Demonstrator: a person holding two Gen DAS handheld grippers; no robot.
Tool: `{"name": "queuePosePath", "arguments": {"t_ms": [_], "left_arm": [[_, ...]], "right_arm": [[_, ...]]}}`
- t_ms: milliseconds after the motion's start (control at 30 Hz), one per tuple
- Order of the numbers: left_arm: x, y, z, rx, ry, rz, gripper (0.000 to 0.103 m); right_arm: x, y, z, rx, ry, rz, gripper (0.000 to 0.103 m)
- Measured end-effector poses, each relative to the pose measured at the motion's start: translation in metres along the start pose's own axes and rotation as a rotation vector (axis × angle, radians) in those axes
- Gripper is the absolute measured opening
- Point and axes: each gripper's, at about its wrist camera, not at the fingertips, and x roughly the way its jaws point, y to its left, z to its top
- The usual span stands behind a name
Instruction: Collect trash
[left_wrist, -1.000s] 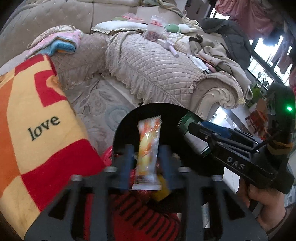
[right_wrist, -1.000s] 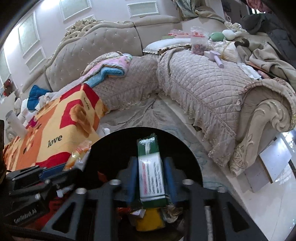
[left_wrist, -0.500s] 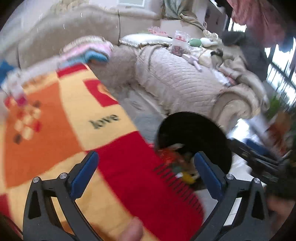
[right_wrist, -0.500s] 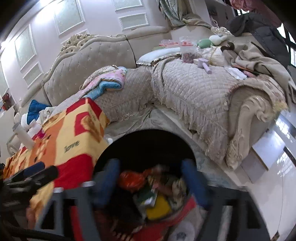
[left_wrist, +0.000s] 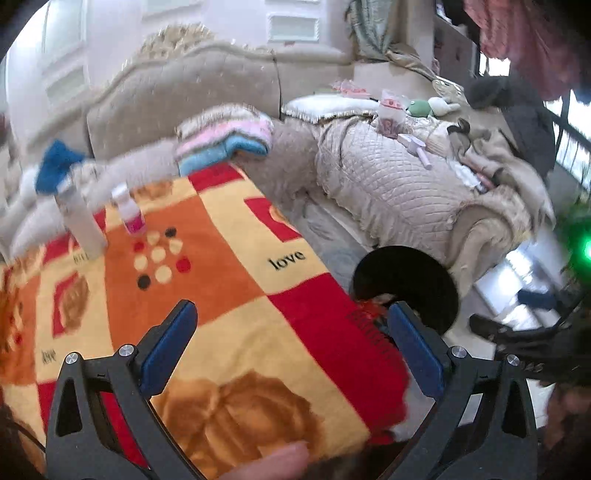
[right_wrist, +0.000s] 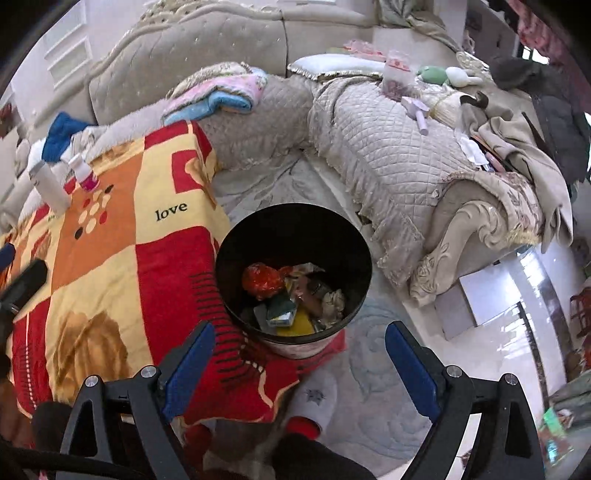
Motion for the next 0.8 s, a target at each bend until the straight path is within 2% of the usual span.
{"name": "queuePosePath", "arguments": {"t_ms": [67, 167, 233, 367, 533, 800], "left_arm": [[-0.003, 0.005, 0.007, -0.030, 0.025, -0.010, 0.103], [-0.010, 0.006, 0.012, -0.039, 0.023, 0.023, 0.103], [-0.013, 0.005, 0.014, -0.043, 0.025, 0.017, 0.103], [-0.015, -0.003, 0.012, -0.029, 0.018, 0.059, 0.103], [-0.010, -0.011, 0.011, -0.022, 0.043, 0.062, 0.103], [-0.006, -0.020, 0.011, -0.015, 0.066, 0.059, 0.103]], "right_arm": [[-0.003, 0.001, 0.004, -0.023, 0.021, -0.001, 0.091], [-0.005, 0.000, 0.006, -0.036, 0.032, -0.017, 0.091], [-0.005, -0.002, 0.008, -0.023, 0.042, -0.001, 0.091], [-0.003, -0.007, 0.011, 0.002, 0.052, 0.019, 0.091], [0.002, -0.012, 0.013, 0.037, 0.084, 0.055, 0.091], [-0.001, -0.012, 0.018, 0.037, 0.074, 0.060, 0.091]]}}
